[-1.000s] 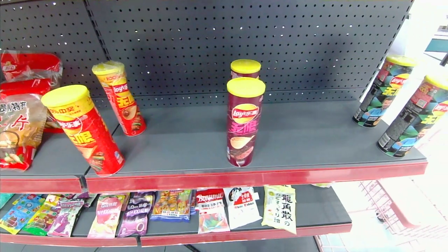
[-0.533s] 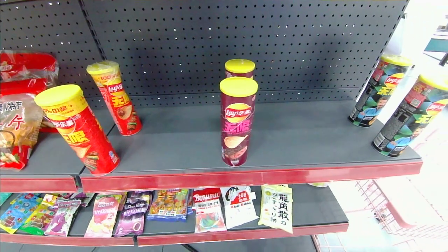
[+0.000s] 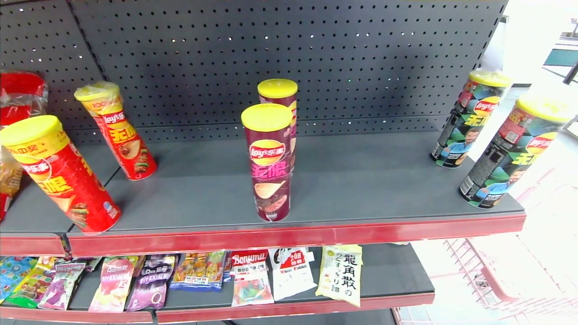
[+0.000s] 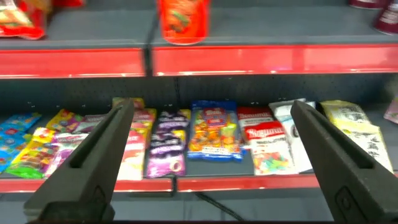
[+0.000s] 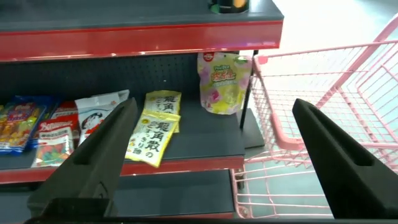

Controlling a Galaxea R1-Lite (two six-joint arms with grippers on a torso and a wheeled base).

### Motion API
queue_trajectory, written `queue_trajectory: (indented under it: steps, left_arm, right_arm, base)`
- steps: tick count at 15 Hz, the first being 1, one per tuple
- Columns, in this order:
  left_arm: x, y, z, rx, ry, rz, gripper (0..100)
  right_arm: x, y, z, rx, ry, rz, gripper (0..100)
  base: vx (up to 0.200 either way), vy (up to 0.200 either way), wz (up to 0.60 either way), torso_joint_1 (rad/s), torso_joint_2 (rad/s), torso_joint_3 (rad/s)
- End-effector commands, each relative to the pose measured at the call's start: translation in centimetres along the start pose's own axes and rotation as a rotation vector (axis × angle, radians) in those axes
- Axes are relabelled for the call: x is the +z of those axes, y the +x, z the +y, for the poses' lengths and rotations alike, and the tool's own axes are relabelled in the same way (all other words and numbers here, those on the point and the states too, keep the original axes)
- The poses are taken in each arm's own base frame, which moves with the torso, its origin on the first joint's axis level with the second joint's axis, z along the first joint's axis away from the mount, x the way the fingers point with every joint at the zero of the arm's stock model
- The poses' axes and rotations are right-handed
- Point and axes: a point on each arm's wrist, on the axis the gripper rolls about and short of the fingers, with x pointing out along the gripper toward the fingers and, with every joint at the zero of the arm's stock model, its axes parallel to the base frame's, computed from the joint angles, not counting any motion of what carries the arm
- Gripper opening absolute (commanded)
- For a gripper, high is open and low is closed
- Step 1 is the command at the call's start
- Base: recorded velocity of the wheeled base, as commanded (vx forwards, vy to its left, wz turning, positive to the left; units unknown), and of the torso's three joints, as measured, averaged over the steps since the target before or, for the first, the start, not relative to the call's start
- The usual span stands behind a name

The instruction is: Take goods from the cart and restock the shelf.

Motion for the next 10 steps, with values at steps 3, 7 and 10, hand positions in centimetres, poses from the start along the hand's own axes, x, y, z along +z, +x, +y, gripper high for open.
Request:
queue_trajectory:
  steps: [3, 7, 10]
  left_arm:
    - [0.01, 0.00, 0.00, 0.000, 0.000, 0.000, 100]
    - [0.01, 0.00, 0.00, 0.000, 0.000, 0.000, 100]
    - [0.01, 0.00, 0.00, 0.000, 0.000, 0.000, 100]
  right_arm:
    - [0.00, 0.00, 0.00, 0.000, 0.001, 0.000, 100]
    - [0.00, 0.00, 0.00, 0.000, 0.000, 0.000, 100]
    - [0.00, 0.00, 0.00, 0.000, 0.000, 0.000, 100]
  base:
    - [0.000, 0.000, 0.00, 0.000, 0.00, 0.000]
    - [0.000, 0.000, 0.00, 0.000, 0.00, 0.000]
    - [0.000, 0.000, 0.00, -0.130, 0.04, -0.088]
